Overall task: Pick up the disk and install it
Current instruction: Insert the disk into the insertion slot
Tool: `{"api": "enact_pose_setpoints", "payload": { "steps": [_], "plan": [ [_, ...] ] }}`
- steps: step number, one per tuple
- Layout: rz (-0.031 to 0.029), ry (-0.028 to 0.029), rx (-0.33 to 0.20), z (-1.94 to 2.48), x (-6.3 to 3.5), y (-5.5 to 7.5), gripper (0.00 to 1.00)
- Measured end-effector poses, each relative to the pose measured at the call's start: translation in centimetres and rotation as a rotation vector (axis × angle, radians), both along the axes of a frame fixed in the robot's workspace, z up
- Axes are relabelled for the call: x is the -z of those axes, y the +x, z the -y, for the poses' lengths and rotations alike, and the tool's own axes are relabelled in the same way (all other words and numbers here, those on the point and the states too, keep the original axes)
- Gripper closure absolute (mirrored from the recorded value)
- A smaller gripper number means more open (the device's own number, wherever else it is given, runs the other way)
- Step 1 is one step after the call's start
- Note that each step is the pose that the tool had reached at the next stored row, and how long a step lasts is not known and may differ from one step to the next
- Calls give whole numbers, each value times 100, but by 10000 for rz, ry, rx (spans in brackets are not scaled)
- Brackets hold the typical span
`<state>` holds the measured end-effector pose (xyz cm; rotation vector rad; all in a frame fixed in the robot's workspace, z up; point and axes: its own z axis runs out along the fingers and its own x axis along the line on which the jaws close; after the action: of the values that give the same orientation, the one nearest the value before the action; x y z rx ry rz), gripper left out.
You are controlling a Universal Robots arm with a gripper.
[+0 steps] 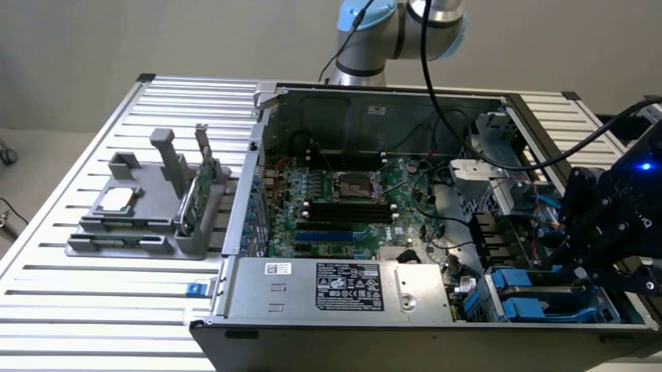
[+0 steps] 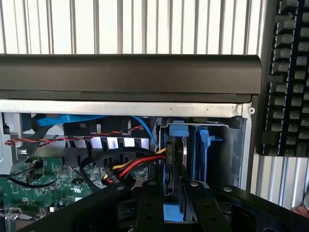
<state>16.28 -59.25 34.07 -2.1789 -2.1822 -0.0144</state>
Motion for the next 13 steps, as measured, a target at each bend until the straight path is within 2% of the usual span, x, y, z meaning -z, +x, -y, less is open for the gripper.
{"api": "enact_pose_setpoints", "payload": {
  "steps": [7, 8, 9, 10, 13],
  "plan": [
    [0, 4, 0, 0, -82, -1, 77],
    [0, 4, 0, 0, -83, -1, 84],
    [0, 5, 0, 0, -83, -1, 84],
    [0, 1, 0, -1, -84, -1, 89],
    [8, 3, -1, 0, -77, -1, 89]
  ]
}}
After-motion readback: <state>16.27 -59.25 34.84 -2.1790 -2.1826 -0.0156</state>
